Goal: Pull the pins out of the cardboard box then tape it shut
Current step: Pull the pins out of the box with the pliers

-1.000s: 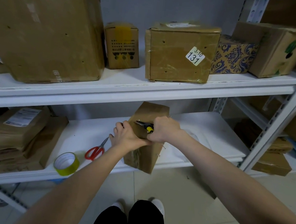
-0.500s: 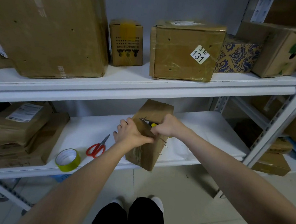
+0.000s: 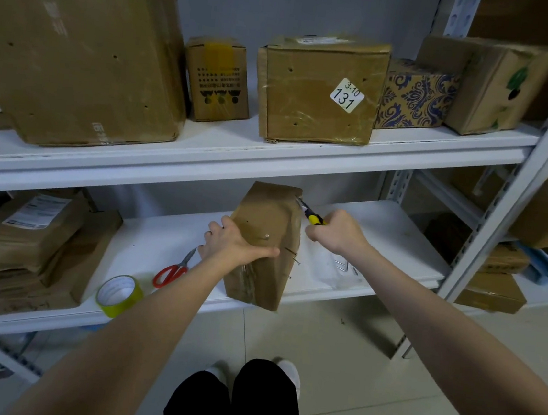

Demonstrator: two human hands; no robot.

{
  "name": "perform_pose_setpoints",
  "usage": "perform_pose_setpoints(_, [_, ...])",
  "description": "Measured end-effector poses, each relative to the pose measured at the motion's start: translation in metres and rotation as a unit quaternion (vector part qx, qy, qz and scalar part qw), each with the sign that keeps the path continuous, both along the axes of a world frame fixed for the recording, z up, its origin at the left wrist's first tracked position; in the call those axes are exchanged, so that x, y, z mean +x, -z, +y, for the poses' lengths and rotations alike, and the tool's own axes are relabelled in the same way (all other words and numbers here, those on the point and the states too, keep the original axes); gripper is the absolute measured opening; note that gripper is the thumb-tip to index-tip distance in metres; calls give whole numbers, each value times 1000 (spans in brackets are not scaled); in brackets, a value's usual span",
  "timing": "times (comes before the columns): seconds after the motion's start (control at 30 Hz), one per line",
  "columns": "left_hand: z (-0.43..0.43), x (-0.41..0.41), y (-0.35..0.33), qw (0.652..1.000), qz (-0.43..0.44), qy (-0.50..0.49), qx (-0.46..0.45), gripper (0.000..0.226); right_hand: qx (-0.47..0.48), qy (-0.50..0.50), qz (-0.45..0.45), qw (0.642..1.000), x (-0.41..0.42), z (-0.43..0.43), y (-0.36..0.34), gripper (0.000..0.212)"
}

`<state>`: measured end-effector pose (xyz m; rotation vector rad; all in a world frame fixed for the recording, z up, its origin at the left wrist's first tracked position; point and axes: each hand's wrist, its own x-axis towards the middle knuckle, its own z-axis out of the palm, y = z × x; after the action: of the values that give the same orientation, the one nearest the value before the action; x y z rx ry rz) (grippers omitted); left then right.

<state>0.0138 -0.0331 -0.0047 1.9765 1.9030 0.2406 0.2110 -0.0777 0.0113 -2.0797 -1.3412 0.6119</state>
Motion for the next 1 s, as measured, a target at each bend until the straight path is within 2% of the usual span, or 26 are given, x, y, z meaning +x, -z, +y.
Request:
perform_pose_setpoints(0.07, [-1,2,0,1000,0,-3,-7,123,-10,43,28,999,19,-5,14,32])
perform_pose_setpoints(0.23, [-3,10,-2,999,32,-12,3,124,-67,112,7,991,59,-21,51,23])
perform_pose_setpoints(0.47, [1,16,-4,998,65,2,-3,126,-163,137,-57,975,90,-28,83,15])
perform_pose_setpoints(0.67, [5,19,-2,996,66,36,-49,126,-188,130,-87,970,81,-19,98,25])
perform_pose_setpoints(0.87, [8,15,2,998,45,40,-13,117,-164,100,-75,979,76,-15,100,29])
perform_pose_setpoints(1.0, [5,16,4,997,58,38,17,118,-83,1,-70,994,61,-16,86,24])
